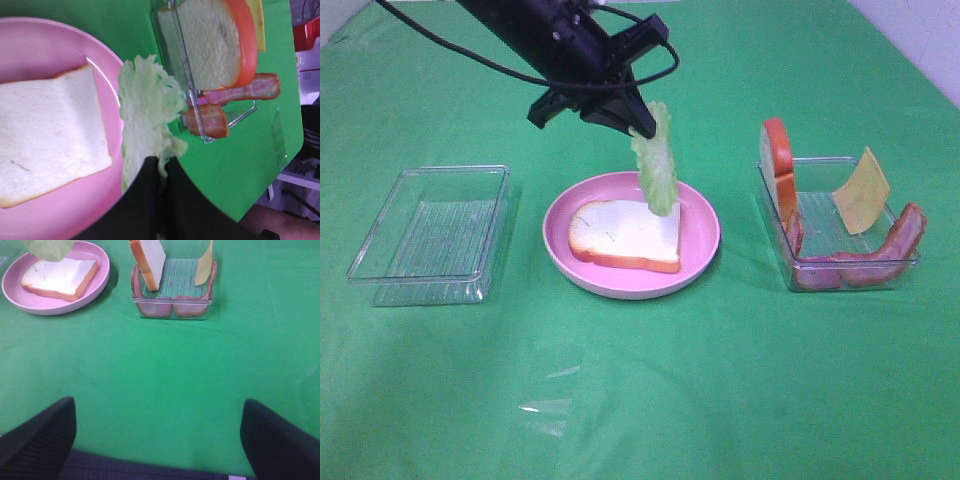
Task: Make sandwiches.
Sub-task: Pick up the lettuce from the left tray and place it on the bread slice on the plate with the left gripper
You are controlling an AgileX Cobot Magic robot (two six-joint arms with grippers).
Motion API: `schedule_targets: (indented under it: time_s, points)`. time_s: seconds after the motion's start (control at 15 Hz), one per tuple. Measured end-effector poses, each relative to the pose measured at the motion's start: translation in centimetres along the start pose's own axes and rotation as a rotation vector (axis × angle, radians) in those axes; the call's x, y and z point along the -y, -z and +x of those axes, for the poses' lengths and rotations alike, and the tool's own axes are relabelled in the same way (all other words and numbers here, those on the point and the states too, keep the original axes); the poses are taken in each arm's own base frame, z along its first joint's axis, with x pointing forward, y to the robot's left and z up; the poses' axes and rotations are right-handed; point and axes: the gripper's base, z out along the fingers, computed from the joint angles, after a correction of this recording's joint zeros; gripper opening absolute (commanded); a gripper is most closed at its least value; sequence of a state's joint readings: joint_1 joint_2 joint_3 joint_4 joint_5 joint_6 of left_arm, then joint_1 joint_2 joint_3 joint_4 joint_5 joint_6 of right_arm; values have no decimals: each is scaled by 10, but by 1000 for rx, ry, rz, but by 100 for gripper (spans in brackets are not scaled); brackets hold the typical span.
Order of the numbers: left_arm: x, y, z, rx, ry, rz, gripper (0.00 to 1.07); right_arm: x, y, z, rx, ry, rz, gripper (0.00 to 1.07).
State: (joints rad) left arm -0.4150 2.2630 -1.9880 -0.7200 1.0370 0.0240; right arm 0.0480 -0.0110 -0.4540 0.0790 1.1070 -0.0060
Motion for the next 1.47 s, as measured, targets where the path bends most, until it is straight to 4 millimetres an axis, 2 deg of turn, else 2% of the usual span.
schedule_targets:
  time_s: [0.27, 0.4, 0.73, 1.2, 1.47]
  points:
    - [-1, -39, 11, -60, 17, 15, 0, 0, 0, 0, 0, 0, 0, 87]
    - [-5, -46, 11, -65, 27, 15, 0, 0, 0, 0, 0, 0, 0, 87]
    - [-9, -47, 10, -57, 11, -13, 0, 0, 0, 0, 0, 0, 0, 87]
    - [-38, -54, 14, -104, -56, -251, 0, 0, 0, 0, 0, 0, 0, 87]
    - [-44, -53, 13, -99, -74, -323, 0, 0, 0, 0, 0, 0, 0, 87]
